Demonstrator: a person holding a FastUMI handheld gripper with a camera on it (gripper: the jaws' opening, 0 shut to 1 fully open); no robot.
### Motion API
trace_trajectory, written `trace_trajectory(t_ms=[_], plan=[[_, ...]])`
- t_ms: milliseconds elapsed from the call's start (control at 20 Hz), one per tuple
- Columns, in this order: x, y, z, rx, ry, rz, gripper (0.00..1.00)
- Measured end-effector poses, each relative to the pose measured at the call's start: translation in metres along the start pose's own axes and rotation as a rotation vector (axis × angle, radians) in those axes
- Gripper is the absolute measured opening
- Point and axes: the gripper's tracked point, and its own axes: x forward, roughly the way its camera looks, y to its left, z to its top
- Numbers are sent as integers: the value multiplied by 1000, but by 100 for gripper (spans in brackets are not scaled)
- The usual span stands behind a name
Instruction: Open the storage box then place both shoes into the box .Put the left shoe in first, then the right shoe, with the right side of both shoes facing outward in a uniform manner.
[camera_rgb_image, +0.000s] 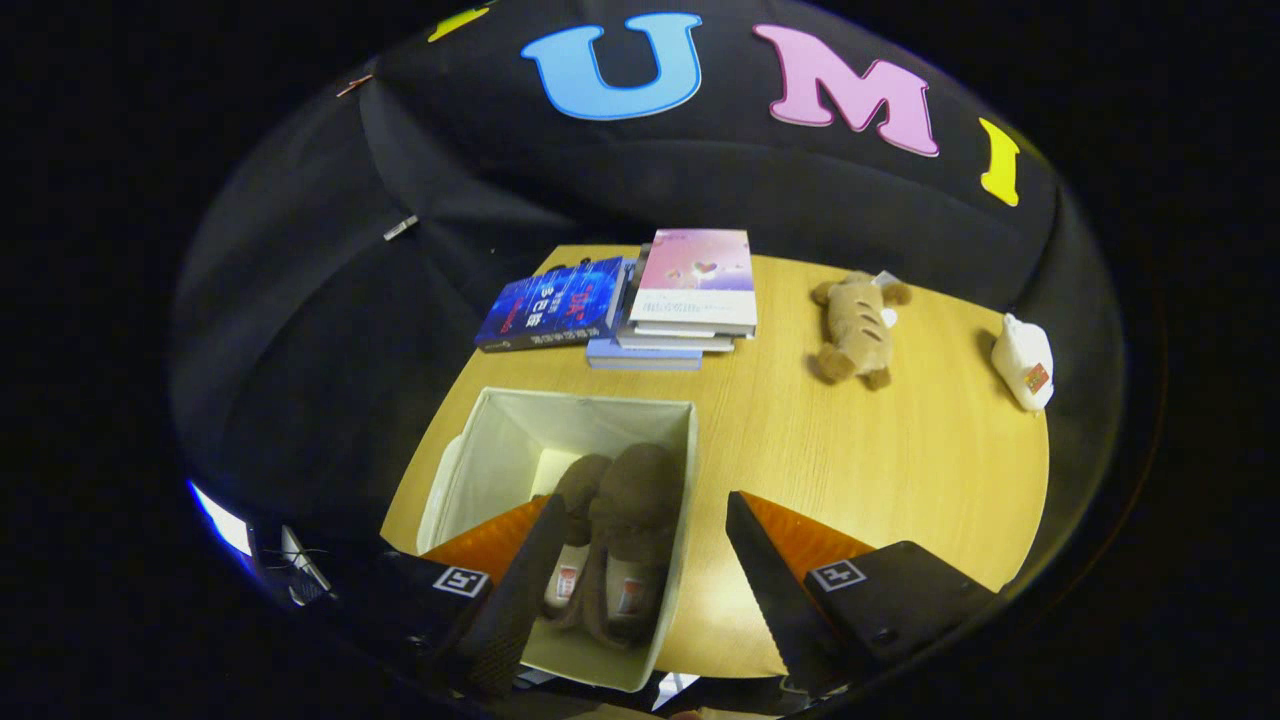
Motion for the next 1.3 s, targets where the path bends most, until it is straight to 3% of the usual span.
trace_trajectory(t_ms=[700,1300], plan=[[-92,-161,77,-87,-378,-215,100],[-198,-200,124,-213,-733,-256,98]])
